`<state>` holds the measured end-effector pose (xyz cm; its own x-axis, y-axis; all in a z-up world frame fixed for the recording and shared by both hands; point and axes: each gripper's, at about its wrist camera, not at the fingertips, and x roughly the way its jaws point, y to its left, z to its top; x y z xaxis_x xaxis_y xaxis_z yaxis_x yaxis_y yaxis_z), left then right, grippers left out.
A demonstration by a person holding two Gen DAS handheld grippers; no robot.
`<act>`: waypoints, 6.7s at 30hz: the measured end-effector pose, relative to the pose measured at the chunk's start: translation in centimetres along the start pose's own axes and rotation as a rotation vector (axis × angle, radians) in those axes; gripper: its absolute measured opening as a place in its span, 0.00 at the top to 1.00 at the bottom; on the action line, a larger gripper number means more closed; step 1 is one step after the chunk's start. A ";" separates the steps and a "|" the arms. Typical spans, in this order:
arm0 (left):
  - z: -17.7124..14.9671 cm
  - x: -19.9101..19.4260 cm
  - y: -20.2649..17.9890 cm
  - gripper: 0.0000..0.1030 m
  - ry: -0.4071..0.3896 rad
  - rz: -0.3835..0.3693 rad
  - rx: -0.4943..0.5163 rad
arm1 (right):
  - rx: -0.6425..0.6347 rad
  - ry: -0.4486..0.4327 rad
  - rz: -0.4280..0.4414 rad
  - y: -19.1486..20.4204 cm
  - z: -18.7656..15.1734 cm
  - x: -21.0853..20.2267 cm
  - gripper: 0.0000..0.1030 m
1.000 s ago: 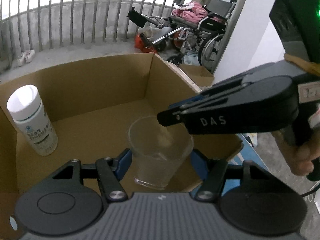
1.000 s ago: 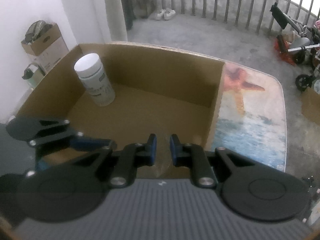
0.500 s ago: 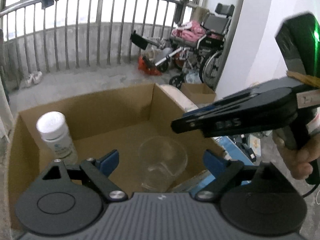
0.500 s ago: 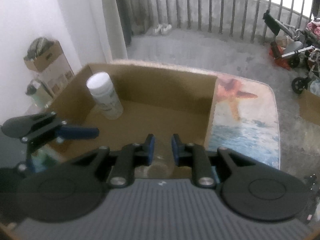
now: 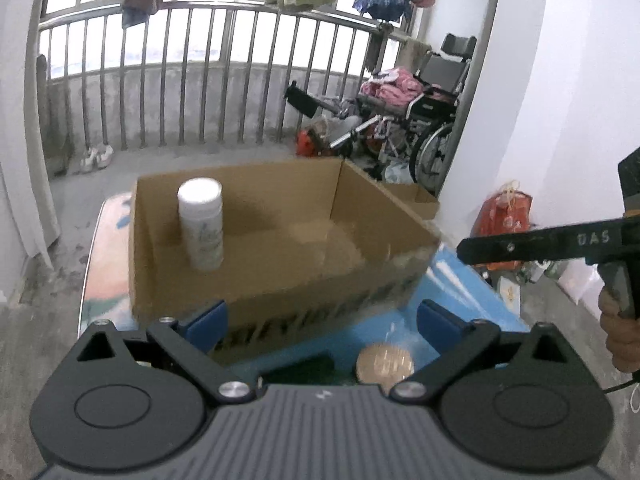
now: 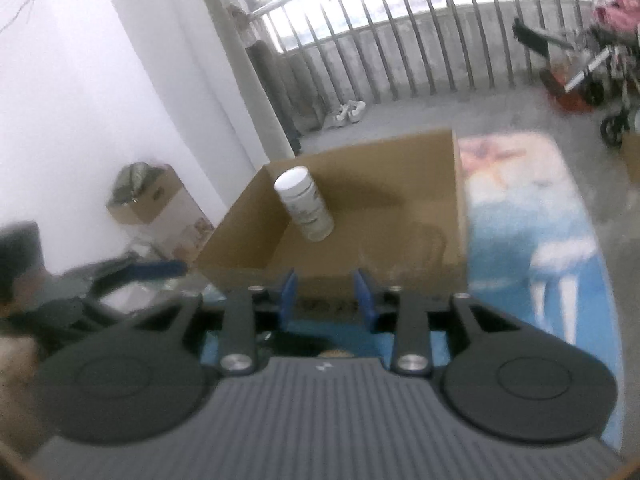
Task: Organize rigid objects
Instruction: 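Move the right tool back to the dark green round jar and grasp it, then lift the green jar with the right tool and carry it into the box, then lower the green jar into the box and open the right tool, then withdraw the right tool and move it toward the gold-lidded black jar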
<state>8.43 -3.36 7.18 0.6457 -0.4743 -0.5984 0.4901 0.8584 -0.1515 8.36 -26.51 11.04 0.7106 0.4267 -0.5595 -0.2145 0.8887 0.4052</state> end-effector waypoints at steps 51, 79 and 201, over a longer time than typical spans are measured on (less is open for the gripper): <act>-7.9 5.3 -0.7 0.26 0.204 0.024 0.149 | 0.283 0.146 0.046 2.0 -10.1 10.5 0.31; -7.7 5.2 -1.8 0.23 0.186 0.049 0.188 | 0.249 0.195 0.059 3.2 -9.8 12.0 0.28; -10.5 5.4 -5.3 0.69 0.392 -0.137 0.268 | 0.343 0.373 0.160 -1.2 -15.0 5.8 0.77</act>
<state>3.21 -8.39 -3.49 0.3210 -0.4262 -0.8457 0.7216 0.6884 -0.0730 2.66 -22.57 -3.49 0.3868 0.6386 -0.6652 -0.0247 0.7283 0.6848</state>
